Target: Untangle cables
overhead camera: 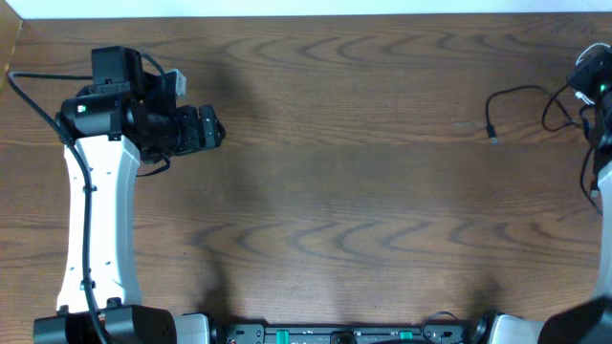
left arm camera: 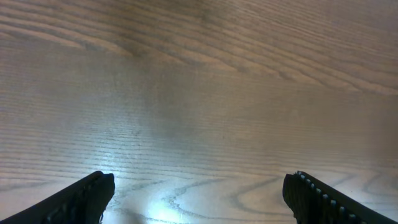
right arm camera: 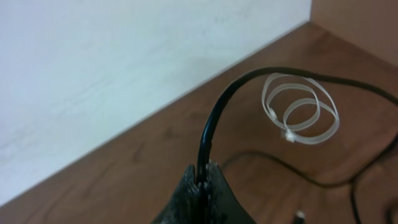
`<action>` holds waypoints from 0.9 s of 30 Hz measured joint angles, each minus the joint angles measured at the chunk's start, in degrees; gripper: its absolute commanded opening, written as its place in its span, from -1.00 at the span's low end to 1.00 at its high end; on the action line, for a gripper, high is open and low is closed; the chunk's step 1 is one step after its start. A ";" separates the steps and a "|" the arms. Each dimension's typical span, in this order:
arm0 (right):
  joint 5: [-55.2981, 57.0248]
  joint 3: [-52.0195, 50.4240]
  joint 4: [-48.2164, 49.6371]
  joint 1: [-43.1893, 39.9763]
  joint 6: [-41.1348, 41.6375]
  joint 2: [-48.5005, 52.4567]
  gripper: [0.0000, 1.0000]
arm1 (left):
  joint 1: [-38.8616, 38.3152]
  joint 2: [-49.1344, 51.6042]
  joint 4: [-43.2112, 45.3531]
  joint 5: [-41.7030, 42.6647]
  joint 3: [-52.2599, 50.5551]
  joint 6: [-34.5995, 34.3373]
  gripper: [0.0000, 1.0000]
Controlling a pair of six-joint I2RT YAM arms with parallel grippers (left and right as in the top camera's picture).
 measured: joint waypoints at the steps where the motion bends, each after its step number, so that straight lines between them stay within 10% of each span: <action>1: 0.07 -0.02 2.82 0.00 -0.04 2.08 -0.98 | 0.00 0.00 -0.02 0.00 0.00 0.00 0.83; 17: -18.47 -0.42 37.42 0.85 -10.38 26.45 -0.98 | 0.00 0.00 0.63 -0.02 0.00 0.00 0.83; 27: -32.15 -2.36 41.94 0.87 -12.26 28.41 -0.98 | 0.00 0.00 1.07 0.00 0.00 0.00 0.83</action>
